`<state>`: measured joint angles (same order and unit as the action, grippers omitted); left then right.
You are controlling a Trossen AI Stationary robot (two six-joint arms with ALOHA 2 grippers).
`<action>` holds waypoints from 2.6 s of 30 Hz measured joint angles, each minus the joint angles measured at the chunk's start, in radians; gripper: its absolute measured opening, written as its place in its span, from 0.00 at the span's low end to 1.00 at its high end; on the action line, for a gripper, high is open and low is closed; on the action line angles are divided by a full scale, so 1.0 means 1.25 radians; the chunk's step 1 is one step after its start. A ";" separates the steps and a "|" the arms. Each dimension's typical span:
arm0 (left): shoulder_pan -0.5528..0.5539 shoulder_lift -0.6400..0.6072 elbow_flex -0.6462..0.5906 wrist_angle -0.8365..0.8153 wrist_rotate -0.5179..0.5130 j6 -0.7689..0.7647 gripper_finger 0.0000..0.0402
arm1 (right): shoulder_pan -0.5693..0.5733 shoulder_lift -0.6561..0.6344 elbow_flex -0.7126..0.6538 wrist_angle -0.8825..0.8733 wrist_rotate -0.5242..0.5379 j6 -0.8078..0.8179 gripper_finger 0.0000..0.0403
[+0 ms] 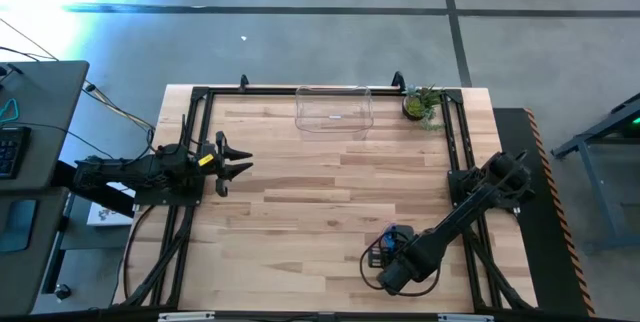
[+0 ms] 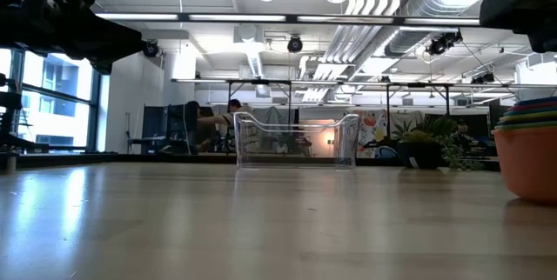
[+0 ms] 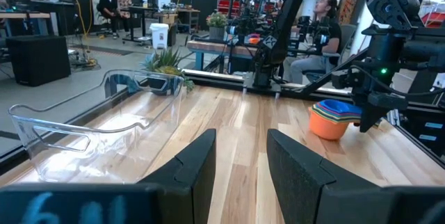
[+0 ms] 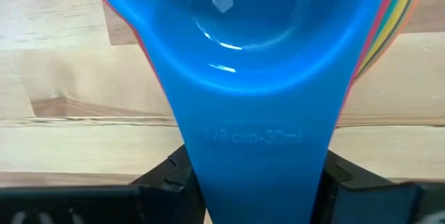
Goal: Nest measuring cups in basket
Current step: Put the stacked measuring cups into the transparent bin
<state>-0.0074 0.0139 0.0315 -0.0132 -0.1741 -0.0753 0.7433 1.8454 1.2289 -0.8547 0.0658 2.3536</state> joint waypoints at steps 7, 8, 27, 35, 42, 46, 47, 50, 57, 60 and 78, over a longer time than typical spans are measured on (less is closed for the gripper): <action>0.000 0.000 0.000 0.000 0.000 0.000 0.29 | 0.000 0.000 0.002 0.004 0.010 -0.025 0.33; 0.000 0.000 0.000 0.000 0.000 0.000 0.29 | 0.000 0.000 0.003 0.004 0.012 -0.026 0.33; 0.000 0.000 0.000 0.000 0.000 0.000 0.29 | -0.003 -0.001 0.006 0.005 0.061 -0.053 0.32; 0.000 0.000 0.000 0.000 0.000 0.000 0.29 | -0.025 -0.003 0.006 -0.005 0.001 -0.062 0.33; 0.000 0.000 0.000 0.000 0.000 0.000 0.29 | -0.075 -0.003 0.006 -0.012 -0.093 -0.118 0.39; 0.000 0.000 0.000 0.000 0.000 0.000 0.29 | -0.106 -0.003 0.006 -0.013 -0.126 -0.150 0.36; 0.000 0.000 0.000 0.000 0.000 0.000 0.29 | -0.113 -0.003 0.006 -0.014 -0.132 -0.157 0.35; 0.000 0.000 0.000 0.000 0.000 0.000 0.29 | -0.129 -0.003 0.006 -0.014 -0.152 -0.167 0.33; 0.000 0.000 0.000 0.000 0.000 0.000 0.29 | -0.146 -0.003 0.006 -0.014 -0.158 -0.166 0.40; 0.000 0.000 0.000 0.000 0.000 0.000 0.29 | -0.151 -0.003 0.006 -0.010 -0.159 -0.166 0.40; 0.000 0.000 0.000 0.000 0.000 0.000 0.29 | -0.155 -0.003 0.006 0.009 -0.112 -0.151 0.31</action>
<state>-0.0071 0.0138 0.0315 -0.0130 -0.1741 -0.0753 0.5495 1.8420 1.2369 -0.8440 -0.0748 2.1645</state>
